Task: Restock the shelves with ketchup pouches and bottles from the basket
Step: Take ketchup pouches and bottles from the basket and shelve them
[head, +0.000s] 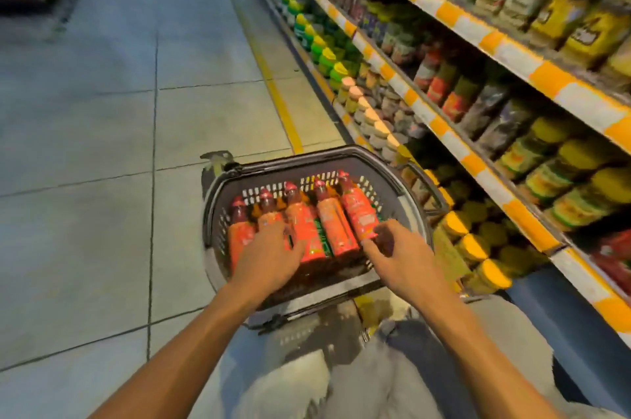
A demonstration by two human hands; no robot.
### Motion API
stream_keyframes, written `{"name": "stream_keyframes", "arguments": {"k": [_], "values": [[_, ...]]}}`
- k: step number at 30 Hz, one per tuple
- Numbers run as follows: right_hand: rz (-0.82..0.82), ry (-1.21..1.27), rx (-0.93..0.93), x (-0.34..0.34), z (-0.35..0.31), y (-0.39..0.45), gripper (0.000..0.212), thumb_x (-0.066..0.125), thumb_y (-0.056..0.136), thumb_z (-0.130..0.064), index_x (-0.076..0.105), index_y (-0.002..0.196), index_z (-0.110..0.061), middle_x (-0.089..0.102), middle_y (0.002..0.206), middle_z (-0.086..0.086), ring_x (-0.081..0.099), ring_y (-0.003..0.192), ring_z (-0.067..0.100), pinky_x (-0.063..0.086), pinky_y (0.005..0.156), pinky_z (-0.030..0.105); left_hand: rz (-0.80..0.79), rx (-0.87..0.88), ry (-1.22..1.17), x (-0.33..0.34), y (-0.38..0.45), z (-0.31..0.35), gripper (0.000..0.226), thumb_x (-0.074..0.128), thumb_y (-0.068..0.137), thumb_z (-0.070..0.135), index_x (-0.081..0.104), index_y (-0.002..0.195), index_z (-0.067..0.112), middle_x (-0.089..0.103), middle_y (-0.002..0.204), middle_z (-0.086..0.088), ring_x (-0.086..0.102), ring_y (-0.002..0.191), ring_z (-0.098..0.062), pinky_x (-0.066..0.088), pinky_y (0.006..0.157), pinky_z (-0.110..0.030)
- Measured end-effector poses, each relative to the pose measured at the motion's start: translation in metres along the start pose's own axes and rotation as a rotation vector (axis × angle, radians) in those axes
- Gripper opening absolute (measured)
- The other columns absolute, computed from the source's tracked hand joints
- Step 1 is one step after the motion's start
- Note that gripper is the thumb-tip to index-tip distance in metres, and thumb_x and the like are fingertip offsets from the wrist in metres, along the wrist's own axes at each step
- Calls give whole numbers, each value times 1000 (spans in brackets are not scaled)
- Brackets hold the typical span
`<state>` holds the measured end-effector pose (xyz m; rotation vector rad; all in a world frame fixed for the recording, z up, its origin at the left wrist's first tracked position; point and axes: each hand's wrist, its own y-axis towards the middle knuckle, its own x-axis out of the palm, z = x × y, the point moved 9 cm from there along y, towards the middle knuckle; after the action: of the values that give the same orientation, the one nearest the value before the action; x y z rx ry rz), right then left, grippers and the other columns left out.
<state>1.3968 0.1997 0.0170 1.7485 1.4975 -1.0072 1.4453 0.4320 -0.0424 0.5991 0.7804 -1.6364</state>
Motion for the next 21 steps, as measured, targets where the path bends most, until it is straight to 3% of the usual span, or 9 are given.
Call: {"name": "stream_keyframes", "arguments": {"k": [3,6,10,13,15,18,21], "values": [[-83,-3,-45,33,-10,20,26,57,93,-55,54,101,-30,61,86,-10,62,81,20,49,67,38,42,-128,-38,0,9,-35,43,59,89,48,57,121,21,62,117,-2,62,107,-24,49,85,-36],[-171,-14,-68,70,-18,40,34,62,91,-48,57,113,-23,66,100,-2,64,92,24,49,73,38,109,-250,-103,1,20,-66,45,58,90,47,57,123,17,60,127,-7,60,111,-26,49,91,-37],[-264,32,-116,121,-37,60,35,65,90,-46,49,114,-27,62,101,-4,63,94,22,44,72,33,93,-364,-110,10,38,-95,51,57,92,52,56,128,15,59,131,-13,56,123,-33,46,104,-52],[-294,-2,-153,154,-52,77,59,66,90,-51,50,134,-17,61,129,5,58,117,24,49,94,38,82,-464,-206,14,48,-114,78,51,95,55,23,156,15,35,157,-15,34,144,-37,30,117,-55],[-271,-46,-201,168,-64,90,67,64,88,-59,49,138,-18,58,136,5,51,126,25,42,105,40,101,-535,-306,16,55,-129,80,45,99,53,8,159,15,27,162,-16,29,146,-39,27,118,-55],[-292,-164,-210,189,-73,108,77,59,85,-69,44,144,-23,39,153,7,29,143,28,23,117,48,95,-608,-400,24,64,-144,69,40,103,47,17,157,12,39,154,-18,40,140,-38,35,114,-55],[-342,-180,-152,207,-67,117,86,59,84,-72,37,149,-20,24,161,12,17,149,32,18,119,51,46,-598,-565,38,69,-147,47,40,105,38,45,140,8,62,128,-18,63,115,-33,50,102,-52]]}}
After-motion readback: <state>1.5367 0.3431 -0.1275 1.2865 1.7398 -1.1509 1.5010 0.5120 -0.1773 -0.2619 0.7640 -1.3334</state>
